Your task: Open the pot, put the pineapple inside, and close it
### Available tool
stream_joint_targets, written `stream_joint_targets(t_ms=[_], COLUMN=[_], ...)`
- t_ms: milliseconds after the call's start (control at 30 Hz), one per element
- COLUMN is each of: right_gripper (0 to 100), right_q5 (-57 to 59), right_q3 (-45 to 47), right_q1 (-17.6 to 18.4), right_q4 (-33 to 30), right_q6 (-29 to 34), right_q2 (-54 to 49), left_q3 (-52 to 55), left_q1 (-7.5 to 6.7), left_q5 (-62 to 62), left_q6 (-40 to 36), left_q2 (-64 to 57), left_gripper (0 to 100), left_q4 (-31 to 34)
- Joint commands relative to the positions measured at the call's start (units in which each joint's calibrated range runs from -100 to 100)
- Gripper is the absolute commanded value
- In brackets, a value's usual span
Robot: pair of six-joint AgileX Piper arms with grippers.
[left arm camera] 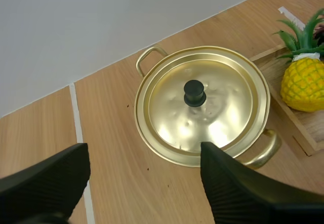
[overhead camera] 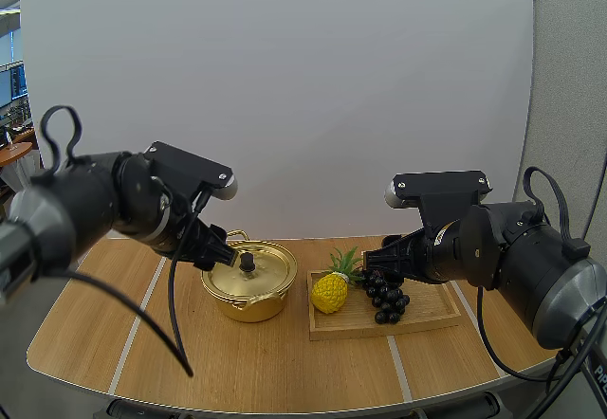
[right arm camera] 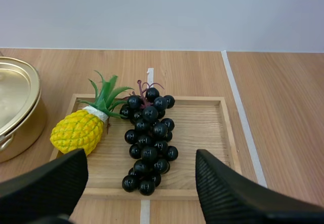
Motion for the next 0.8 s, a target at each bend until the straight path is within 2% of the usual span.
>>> stream_joint_targets(t_ms=[0,133,200,567,767], right_gripper=[100,100,100,100,100], right_q5=[-1.25,-1.25,-1.25,-1.25,-1.25], right_q3=[-0.64,-0.64,-0.64,-0.64,-0.64], right_q1=[-0.23,-0.23,-0.23,-0.23,-0.23], right_q4=[-0.14,-0.14,-0.14,-0.14,-0.14], right_q6=[-0.75,-0.75,-0.75,-0.75,-0.75], right_q2=[-0.14,-0.14,-0.14,-0.14,-0.14], left_q3=[-3.02,-7.58,-10.01,-21.14,-24.67], left_q1=[0.08,0.08,-0.02,-0.07,-0.87], left_q5=[-0.59,4.13,5.92,11.09,14.27], left_q6=[6.06,14.03,16.01,16.94,17.16], left_q2=[4.07,10.96,14.49,32.14,38.39], left_gripper=[100,100,100,100,100], left_q4=[-6.49,-15.72,-17.67,-17.45,-17.24])
